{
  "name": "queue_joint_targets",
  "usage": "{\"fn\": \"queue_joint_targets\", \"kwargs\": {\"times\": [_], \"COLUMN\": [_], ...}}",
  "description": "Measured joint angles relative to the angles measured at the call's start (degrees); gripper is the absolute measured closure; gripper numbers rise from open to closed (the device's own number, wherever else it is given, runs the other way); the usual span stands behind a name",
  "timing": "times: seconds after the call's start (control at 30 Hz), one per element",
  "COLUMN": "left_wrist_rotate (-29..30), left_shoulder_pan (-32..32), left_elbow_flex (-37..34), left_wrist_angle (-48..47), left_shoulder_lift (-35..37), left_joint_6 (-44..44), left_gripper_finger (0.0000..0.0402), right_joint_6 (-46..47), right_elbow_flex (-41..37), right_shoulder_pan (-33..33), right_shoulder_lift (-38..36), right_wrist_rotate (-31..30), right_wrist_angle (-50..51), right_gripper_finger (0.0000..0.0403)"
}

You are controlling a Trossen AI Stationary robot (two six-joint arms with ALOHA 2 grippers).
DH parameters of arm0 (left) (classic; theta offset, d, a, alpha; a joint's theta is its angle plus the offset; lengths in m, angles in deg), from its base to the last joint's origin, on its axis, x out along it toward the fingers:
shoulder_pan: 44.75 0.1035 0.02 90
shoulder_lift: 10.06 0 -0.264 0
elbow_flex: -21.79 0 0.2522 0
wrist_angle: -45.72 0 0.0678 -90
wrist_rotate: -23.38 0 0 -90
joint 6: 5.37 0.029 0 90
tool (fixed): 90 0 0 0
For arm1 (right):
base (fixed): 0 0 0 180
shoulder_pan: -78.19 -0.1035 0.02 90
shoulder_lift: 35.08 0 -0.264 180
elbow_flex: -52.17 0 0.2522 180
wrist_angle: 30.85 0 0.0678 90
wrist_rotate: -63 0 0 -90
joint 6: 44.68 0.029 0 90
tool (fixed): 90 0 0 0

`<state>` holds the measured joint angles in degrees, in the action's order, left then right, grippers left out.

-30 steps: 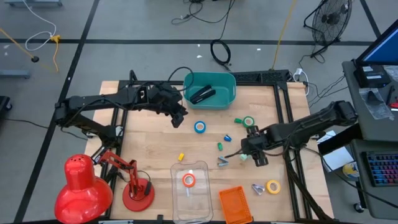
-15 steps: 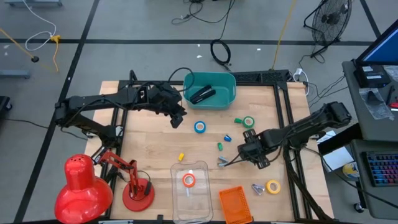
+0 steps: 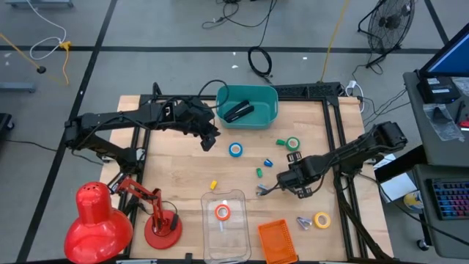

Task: Pick and place Stapler, Stapler remover, tape
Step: Put the light green stapler into the green bin

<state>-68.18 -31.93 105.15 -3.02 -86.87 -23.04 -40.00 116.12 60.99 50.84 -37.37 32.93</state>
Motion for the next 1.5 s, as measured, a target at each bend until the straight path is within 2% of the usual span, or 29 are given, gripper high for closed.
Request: {"fn": "queue_joint_targets", "kwargs": {"times": [0.13,0.33,0.5,0.6,0.67,0.73,0.83,1.03,1.1,1.3,1.5], "left_wrist_rotate": [0.03,0.15,0.15,0.15,0.15,0.14,-0.26,-4.07,-5.51,-10.34,-10.91], "left_shoulder_pan": [0.0,0.02,0.01,0.0,0.01,0.0,0.0,0.61,0.99,1.46,1.31], "left_elbow_flex": [0.0,0.0,0.0,0.0,0.0,0.0,0.0,0.0,-0.02,-0.02,-0.02], "left_wrist_angle": [0.0,0.36,1.3,1.92,2.04,2.02,1.58,-0.36,-0.82,-3.01,-5.82], "left_shoulder_lift": [0.0,0.0,0.0,0.0,0.0,0.0,0.0,0.0,0.0,0.0,0.0], "left_joint_6": [-0.02,-0.02,-0.04,-0.07,-0.07,-0.03,0.7,3.77,4.07,6.17,9.56], "left_gripper_finger": [0.0291,0.0291,0.0291,0.0291,0.0291,0.0291,0.0291,0.0291,0.0291,0.0291,0.0291], "right_joint_6": [5.96,12.96,12.08,9.91,8.27,6.82,5.06,5.14,5.2,5.25,8.83], "right_elbow_flex": [0.5,7.94,20.19,26.87,29.65,30.7,30.6,30.32,30.52,30.53,30.56], "right_shoulder_pan": [0.37,3.64,8.78,14.26,18.99,23.95,31.38,42.15,43.82,46.41,46.37], "right_shoulder_lift": [-1.37,-4.14,-4.71,-4.6,-4.34,-4.23,-3.93,2.46,4.79,12.09,16.98], "right_wrist_rotate": [0.05,-0.11,-8.68,-14.01,-15.18,-14.69,-10.65,-2.41,-1.21,-0.04,-0.52], "right_wrist_angle": [-0.44,1.34,4.62,4.0,1.52,-2.26,-9.27,-16.82,-19.36,-16.53,-17.07], "right_gripper_finger": [0.0283,0.0278,0.0267,0.028,0.0283,0.0283,0.0283,0.0281,0.0281,0.028,0.0279]}}
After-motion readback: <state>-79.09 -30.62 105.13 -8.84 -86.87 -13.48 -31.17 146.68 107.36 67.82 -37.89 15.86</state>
